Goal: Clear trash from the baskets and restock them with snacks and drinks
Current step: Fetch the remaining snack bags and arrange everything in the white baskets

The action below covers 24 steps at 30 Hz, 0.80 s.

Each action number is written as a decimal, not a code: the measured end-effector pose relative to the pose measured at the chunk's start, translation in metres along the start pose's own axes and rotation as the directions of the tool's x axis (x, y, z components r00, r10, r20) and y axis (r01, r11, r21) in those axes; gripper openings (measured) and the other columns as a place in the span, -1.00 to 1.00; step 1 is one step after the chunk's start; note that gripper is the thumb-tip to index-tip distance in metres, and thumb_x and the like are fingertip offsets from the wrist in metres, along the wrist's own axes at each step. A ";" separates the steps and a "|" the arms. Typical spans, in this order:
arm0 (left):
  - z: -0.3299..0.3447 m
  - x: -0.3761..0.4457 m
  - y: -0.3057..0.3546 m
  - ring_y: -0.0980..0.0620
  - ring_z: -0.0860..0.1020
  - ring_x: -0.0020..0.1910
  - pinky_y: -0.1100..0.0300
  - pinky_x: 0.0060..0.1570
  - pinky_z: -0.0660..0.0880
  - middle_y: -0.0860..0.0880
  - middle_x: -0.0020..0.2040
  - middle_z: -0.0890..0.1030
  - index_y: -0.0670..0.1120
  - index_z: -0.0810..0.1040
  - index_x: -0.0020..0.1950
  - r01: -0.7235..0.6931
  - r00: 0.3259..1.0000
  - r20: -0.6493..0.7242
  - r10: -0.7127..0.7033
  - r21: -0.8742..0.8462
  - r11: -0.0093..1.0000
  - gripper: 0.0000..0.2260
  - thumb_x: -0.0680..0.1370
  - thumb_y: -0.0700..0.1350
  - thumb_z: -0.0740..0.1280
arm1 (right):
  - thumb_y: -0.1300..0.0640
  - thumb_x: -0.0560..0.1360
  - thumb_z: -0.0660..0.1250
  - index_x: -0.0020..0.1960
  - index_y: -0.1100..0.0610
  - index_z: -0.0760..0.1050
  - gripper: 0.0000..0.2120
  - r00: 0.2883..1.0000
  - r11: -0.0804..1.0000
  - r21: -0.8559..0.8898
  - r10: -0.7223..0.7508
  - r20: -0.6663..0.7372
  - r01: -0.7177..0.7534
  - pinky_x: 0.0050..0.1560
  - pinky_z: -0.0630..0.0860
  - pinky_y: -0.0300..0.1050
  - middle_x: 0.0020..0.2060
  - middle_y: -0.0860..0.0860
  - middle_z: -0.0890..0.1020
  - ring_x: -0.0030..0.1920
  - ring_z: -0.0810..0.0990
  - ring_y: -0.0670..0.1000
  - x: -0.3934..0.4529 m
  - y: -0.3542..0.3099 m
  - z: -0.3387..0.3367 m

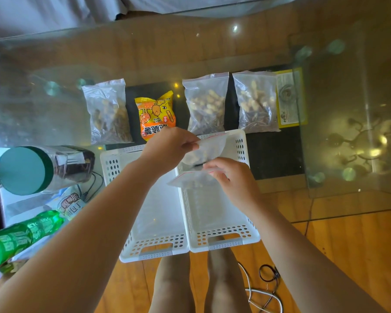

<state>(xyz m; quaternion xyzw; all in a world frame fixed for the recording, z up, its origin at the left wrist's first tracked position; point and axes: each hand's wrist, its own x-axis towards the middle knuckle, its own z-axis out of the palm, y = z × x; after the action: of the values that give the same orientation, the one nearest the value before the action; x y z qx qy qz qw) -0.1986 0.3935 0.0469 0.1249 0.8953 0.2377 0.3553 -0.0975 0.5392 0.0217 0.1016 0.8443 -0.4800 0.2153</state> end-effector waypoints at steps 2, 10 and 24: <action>-0.001 0.001 -0.002 -0.06 0.59 0.04 0.07 0.07 0.52 -0.06 0.08 0.67 -0.08 0.61 0.19 -0.003 0.999 0.045 0.003 0.011 1.000 -0.76 0.56 -0.10 0.28 | 0.31 0.49 0.26 -0.03 0.19 0.61 -0.84 1.000 0.999 0.034 0.000 -0.020 0.000 -0.07 0.35 -0.60 -0.09 0.02 0.70 -0.08 0.62 -0.15 -0.004 -0.001 0.002; -0.005 -0.001 -0.001 -0.04 0.59 0.00 0.02 0.04 0.53 -0.02 0.03 0.68 0.02 0.62 0.17 -0.006 0.999 0.048 0.005 0.022 1.000 -0.78 0.57 -0.06 0.27 | 0.25 0.52 0.25 0.03 0.15 0.60 -0.82 0.999 0.999 0.034 -0.009 -0.037 0.010 -0.01 0.37 -0.52 -0.03 -0.01 0.68 -0.02 0.59 -0.11 0.003 -0.005 -0.001; -0.013 0.106 0.008 -0.03 0.52 0.22 0.12 0.19 0.44 -0.04 0.30 0.52 -0.01 0.43 0.34 -0.102 0.983 -0.152 0.098 -0.017 0.995 -0.68 0.58 -0.12 0.22 | 0.26 0.51 0.23 0.11 0.13 0.55 -0.78 0.955 0.992 -0.123 -0.025 -0.295 -0.012 0.05 0.49 -0.24 0.04 0.02 0.63 0.04 0.57 -0.04 0.122 0.027 -0.104</action>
<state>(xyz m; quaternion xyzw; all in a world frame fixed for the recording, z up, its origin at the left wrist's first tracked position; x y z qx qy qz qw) -0.2831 0.4374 -0.0021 0.1470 0.9093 0.2752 0.2755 -0.2231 0.6374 -0.0085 0.1558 0.8955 -0.4070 0.0908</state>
